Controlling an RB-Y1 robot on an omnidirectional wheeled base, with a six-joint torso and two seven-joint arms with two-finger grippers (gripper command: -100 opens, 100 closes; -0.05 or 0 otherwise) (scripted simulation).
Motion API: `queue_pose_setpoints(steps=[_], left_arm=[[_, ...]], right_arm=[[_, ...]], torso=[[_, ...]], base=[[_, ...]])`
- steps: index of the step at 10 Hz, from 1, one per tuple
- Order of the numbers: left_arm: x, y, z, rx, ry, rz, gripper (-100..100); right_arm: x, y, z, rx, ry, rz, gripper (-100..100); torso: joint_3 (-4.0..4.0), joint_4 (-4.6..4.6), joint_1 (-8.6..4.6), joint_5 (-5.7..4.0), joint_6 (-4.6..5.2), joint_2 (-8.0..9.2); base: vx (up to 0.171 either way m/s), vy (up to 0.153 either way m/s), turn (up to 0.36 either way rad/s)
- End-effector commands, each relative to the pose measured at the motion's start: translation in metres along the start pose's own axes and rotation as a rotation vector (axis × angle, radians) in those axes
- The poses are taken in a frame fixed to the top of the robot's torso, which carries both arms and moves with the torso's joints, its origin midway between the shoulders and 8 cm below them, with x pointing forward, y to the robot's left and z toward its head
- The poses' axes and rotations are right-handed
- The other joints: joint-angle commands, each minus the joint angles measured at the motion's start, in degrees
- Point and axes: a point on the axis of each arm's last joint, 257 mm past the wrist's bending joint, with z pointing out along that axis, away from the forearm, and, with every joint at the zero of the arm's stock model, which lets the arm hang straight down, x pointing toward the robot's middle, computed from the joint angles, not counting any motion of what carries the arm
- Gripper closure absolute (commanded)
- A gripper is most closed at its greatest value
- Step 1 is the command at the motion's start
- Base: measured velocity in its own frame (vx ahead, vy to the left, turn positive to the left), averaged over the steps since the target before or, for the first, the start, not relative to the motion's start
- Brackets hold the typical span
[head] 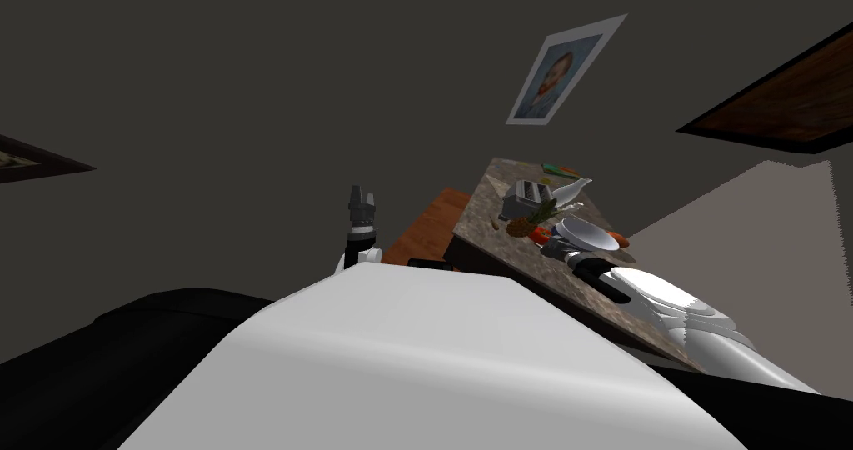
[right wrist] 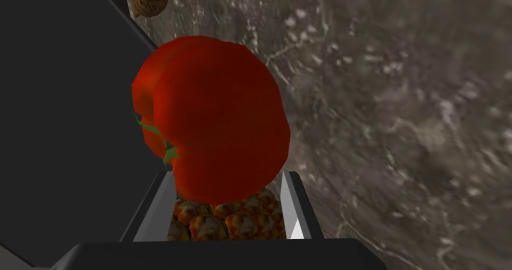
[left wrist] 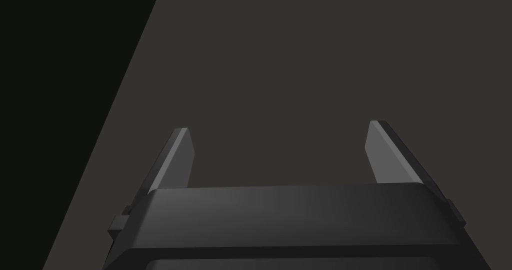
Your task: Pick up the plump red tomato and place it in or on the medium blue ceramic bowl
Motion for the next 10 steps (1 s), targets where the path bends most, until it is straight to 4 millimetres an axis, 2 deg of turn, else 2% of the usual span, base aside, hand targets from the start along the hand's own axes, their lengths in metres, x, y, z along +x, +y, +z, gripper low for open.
queue_pose_setpoints(steps=[1,3,10], left_arm=[[0.000,0.000,0.000,0.000,0.000,0.000,0],[0.000,0.000,0.000,0.000,0.000,0.000,0],[0.000,0.000,0.000,0.000,0.000,0.000,0]], right_arm=[[0.000,-0.033,0.001,0.045,0.002,-0.003,100],[0.002,-0.041,0.002,0.055,0.008,0.008,100],[0.019,-0.058,0.000,0.072,0.042,0.093,100]], torso=[[0.00,0.00,0.00,0.00,0.00,0.00],[0.26,0.11,0.32,0.11,0.10,0.43],[0.17,0.14,0.14,0.04,0.08,0.20]], base=[[-0.066,0.064,-0.107],[-0.100,0.071,-0.109],[-0.016,0.043,-0.048]])
